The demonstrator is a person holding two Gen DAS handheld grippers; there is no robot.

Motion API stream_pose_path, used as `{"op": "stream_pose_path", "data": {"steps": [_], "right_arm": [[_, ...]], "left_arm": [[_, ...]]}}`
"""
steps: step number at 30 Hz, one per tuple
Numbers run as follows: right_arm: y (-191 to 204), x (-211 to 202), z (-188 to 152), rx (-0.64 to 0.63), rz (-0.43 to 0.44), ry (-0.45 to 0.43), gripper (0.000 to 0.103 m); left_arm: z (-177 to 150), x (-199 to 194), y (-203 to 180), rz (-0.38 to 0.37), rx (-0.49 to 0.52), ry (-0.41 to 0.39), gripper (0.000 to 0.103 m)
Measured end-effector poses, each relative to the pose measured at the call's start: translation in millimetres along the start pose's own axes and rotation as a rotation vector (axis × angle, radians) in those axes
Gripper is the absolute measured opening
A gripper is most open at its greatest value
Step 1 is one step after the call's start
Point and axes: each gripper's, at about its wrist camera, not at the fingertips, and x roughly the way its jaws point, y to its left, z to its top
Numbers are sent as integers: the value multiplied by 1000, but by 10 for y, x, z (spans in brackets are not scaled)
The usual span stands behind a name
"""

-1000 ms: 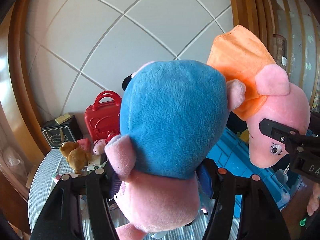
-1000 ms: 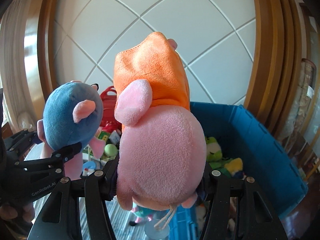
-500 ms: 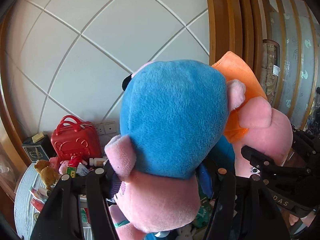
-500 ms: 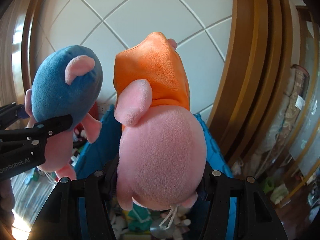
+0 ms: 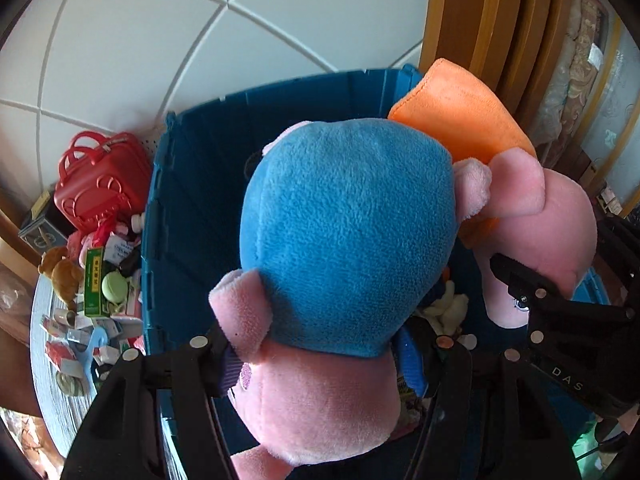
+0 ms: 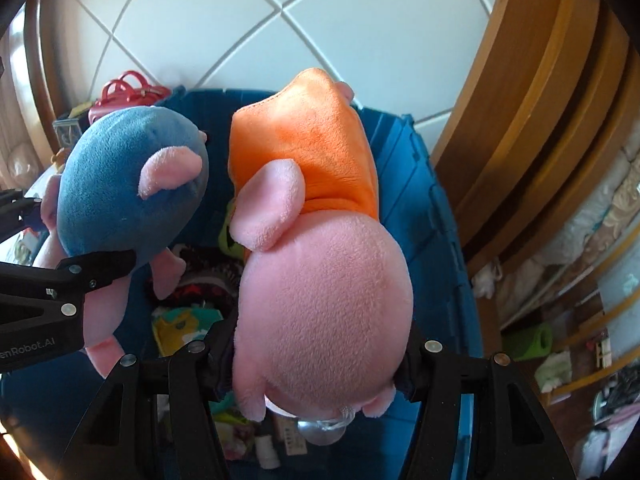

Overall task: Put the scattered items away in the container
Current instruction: 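Lift both pig plushes and carry them over the blue bin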

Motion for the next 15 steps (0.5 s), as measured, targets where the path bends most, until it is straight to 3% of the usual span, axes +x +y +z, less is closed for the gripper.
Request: {"op": "stream_pose_path", "data": {"steps": [4,8,15], "right_arm": [[145,349,-13,-11,55,132,59],[319,751,-123,-44,98,281,60],[557,1246,-381,-105,112,436,61]], "left_arm": [[6,417,-34,-4,-5,146,62],[-28,783,34,-64,-78,307,63],[-174,1244,27,1,-57,409,64]]}}
